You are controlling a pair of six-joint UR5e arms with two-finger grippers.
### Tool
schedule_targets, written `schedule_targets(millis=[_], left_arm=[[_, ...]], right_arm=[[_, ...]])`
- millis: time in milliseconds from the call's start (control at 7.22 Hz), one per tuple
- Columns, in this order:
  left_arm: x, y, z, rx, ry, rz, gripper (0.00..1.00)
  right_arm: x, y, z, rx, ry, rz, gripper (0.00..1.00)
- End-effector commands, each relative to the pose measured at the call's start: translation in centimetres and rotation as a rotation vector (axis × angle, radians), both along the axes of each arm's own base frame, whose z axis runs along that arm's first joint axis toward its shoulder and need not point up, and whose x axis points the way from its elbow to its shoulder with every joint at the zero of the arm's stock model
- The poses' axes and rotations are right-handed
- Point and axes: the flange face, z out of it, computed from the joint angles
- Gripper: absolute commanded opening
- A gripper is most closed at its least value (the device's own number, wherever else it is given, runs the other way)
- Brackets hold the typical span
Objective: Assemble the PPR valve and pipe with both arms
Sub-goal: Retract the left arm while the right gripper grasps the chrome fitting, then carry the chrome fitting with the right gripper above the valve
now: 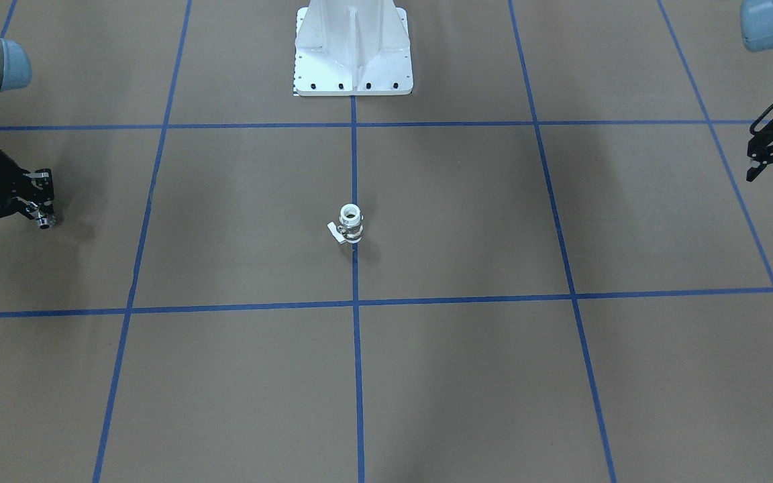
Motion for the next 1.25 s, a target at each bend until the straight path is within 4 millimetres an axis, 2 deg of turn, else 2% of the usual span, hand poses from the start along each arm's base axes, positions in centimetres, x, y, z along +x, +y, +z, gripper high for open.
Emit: schedule_targets(millis=[0,277,415,554,692,969,1108], left_arm=[[0.0,0.1,0.2,-0.003,-0.001,0.000,1.00],[-0.2,0.5,0.9,-0.031,-0.003,-0.002,1.00],[-0.6,1.0,2.1,-0.058,-0.011,-0.008,1.00],[-2.6,1.1,2.9,-0.101,-0.023,-0.037,1.00],[-5.4,1.3,3.6,-0.130,-0.030,-0.044,1.00],[-10.3,3.0,5.8,-0.112,-0.054,-0.005,1.00],[-10.8,4.2,7.0,-0.133,-0.054,-0.011,1.00]], right_arm=[[0.2,-0.2,-0.9,0.011,-0.017,0.000,0.00],[0.8,-0.4,-3.9,0.038,-0.049,0.020,0.00],[0.9,-1.4,-5.4,0.030,-0.073,0.055,0.00],[0.3,-2.8,-8.7,-0.012,-0.103,0.097,0.00],[-0.9,-4.7,-13.6,-0.041,-0.104,0.124,0.00],[-3.8,-8.1,-24.4,-0.112,-0.112,0.192,0.00],[-6.9,-8.2,-29.4,-0.170,-0.126,0.220,0.00]])
